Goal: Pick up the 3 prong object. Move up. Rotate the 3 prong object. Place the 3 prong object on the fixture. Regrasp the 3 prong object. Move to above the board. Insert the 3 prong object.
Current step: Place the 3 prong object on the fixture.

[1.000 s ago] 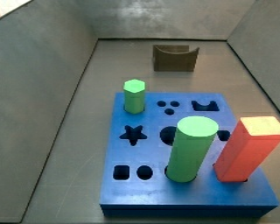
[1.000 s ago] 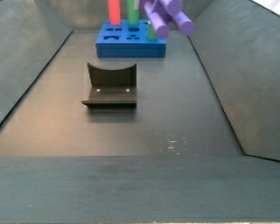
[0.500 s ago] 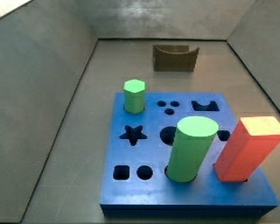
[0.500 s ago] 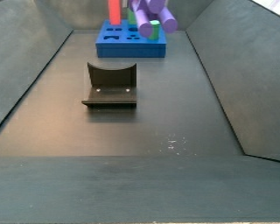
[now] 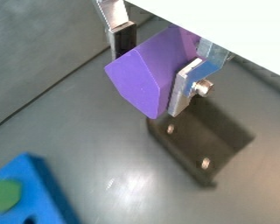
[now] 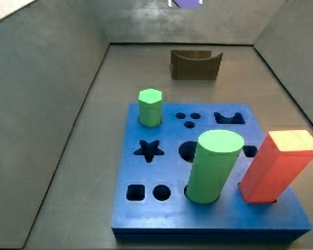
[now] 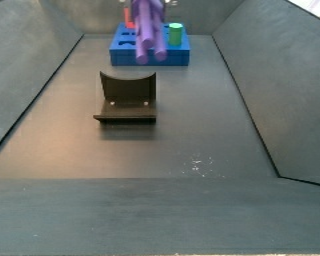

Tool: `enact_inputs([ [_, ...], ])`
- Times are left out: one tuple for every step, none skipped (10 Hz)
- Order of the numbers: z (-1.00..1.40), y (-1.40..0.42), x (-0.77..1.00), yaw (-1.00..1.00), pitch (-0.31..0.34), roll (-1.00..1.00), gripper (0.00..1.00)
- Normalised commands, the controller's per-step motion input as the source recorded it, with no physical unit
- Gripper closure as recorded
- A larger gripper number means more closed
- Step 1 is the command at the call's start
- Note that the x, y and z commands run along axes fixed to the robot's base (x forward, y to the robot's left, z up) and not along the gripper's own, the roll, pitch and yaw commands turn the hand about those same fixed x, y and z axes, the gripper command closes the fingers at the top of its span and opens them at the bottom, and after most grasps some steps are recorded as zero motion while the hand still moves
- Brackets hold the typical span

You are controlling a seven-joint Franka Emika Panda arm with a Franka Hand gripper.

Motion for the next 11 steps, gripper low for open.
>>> enact_inputs([
  [-0.08, -0.15, 0.66, -0.15, 0.182, -1.00, 1.00],
  [-0.04, -0.07, 0.49, -0.16, 0.180, -1.00, 1.00],
  [-0.03, -0.04, 0.40, -0.17, 0.177, -1.00, 1.00],
  [-0.02, -0.01, 0.27, -0.18, 0.174, -1.00, 1.00],
  [-0.01, 0.01, 0.11, -0.21, 0.172, -1.00, 1.00],
  [0.01, 0.03, 0.02, -0.24, 0.140, -1.00, 1.00],
  [0.01, 0.03, 0.01, -0.26, 0.122, -1.00, 1.00],
  [-0.01, 0.03, 0.04, -0.30, 0.089, -1.00, 1.00],
  [-0.01, 0.03, 0.05, -0.29, 0.071, -0.88, 1.00],
  [-0.01, 0.04, 0.07, -0.24, 0.004, -0.56, 1.00],
  [-0.01, 0.04, 0.07, -0.21, -0.042, -0.37, 1.00],
])
